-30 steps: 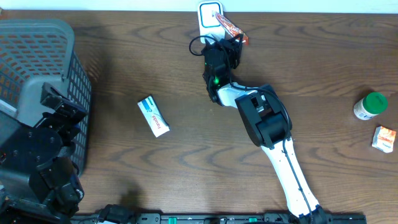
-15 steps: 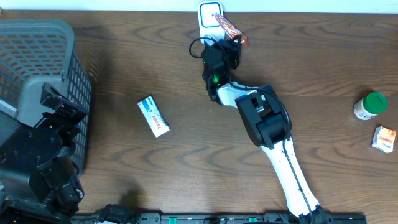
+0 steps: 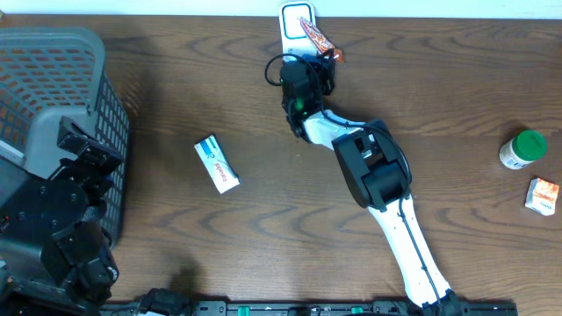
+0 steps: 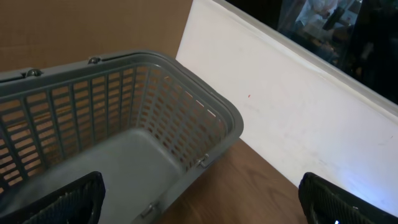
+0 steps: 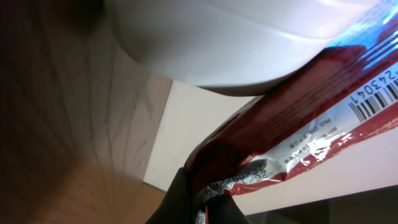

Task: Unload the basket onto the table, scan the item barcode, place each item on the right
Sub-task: 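Hold the red bar's barcode against the white scanner with the right gripper, then carry the red bar to the table's right edge and release it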

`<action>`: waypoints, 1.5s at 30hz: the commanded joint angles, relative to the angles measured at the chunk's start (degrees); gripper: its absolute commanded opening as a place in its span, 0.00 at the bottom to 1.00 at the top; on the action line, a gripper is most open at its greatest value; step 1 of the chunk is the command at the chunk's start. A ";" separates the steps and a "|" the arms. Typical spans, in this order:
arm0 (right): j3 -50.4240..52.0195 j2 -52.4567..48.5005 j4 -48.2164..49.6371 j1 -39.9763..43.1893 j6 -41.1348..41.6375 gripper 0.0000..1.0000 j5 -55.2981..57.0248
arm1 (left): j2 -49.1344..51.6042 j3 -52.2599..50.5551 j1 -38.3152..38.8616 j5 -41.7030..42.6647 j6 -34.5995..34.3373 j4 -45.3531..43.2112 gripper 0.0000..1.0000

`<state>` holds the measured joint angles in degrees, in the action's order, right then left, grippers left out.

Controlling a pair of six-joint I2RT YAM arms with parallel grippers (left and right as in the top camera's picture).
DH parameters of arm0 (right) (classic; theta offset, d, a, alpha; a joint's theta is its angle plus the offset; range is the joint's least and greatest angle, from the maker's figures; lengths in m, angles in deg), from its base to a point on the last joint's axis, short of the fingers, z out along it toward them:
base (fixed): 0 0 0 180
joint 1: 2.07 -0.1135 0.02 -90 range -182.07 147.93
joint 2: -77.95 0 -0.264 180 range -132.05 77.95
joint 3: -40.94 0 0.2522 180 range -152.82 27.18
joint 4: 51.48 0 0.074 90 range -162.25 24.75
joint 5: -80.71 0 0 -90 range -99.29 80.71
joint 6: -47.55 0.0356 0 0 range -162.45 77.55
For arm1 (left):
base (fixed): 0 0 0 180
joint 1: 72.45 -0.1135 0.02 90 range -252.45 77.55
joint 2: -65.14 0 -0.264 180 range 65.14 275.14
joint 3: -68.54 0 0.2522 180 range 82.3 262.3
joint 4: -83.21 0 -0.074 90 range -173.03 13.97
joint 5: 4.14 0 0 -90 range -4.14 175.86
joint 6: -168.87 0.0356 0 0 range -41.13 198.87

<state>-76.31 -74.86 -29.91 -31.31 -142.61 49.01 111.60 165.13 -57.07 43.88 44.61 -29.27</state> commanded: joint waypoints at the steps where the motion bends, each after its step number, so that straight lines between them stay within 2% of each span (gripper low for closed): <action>1: 0.72 -1.38 0.94 -2.05 -1.75 0.01 -4.26 | 0.00 -0.15 -0.35 -0.72 0.76 0.02 1.00; 14: 0.72 -1.38 1.92 -3.67 -2.82 0.01 -2.84 | 0.00 -0.15 -0.35 -0.72 0.76 0.02 1.00; 19: 0.72 0.02 12.00 -3.39 -2.84 0.01 -2.64 | 0.00 -0.15 -0.35 -0.72 0.76 0.02 1.00; 23: 0.74 5.27 11.98 -2.67 -2.12 0.01 -0.59 | 0.00 -0.15 -0.35 -0.72 0.76 0.02 1.00; 26: 0.74 11.02 11.74 -1.36 2.60 0.01 4.09 | 0.00 -0.15 -0.35 -0.72 0.76 0.02 1.00; 28: 0.74 15.17 8.94 -0.17 8.90 0.01 9.70 | 0.00 -0.15 -0.35 -0.72 0.76 0.02 1.00; 31: 0.81 21.05 -2.38 2.21 21.55 0.01 18.23 | 0.00 -0.15 -0.35 -0.72 0.76 0.02 1.00; 37: 0.85 29.97 -38.80 7.96 42.23 0.01 21.46 | 0.00 -0.15 -0.35 -0.72 0.76 0.02 1.00; 42: 0.85 34.95 -73.16 13.46 67.21 0.01 12.90 | 0.00 -0.15 -0.35 -0.72 0.76 0.02 1.00; 45: 0.85 35.95 -88.30 18.75 81.81 0.01 2.73 | 0.00 -0.15 -0.35 -0.72 0.76 0.02 1.00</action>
<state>-75.72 -41.15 -112.66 -16.58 -83.34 60.90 111.60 165.13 -57.07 43.84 44.61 -29.27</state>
